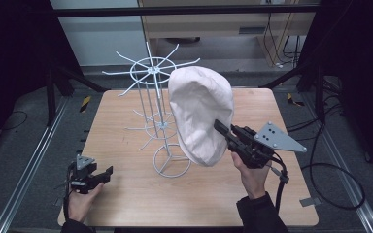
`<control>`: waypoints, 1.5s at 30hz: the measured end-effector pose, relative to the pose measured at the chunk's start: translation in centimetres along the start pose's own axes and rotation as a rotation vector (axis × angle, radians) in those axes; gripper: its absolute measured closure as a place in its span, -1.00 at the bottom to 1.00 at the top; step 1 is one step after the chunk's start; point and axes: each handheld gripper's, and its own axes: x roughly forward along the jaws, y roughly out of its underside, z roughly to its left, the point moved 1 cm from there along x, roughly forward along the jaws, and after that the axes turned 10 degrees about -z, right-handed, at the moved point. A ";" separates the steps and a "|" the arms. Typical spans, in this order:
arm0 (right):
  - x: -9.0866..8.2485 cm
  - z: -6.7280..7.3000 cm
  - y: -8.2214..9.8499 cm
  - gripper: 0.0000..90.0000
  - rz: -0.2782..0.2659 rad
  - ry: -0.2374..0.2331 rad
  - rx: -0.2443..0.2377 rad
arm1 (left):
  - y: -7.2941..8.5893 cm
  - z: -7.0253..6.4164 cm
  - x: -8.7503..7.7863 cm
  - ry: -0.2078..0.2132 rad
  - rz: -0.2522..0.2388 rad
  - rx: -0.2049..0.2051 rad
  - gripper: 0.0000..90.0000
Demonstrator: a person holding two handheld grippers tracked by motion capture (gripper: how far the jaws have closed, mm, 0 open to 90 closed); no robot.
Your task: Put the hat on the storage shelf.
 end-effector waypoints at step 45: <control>0.7 0.1 2.3 -0.18 0.159 0.054 0.000 | 0.0 0.0 0.0 0.000 0.002 0.004 -0.26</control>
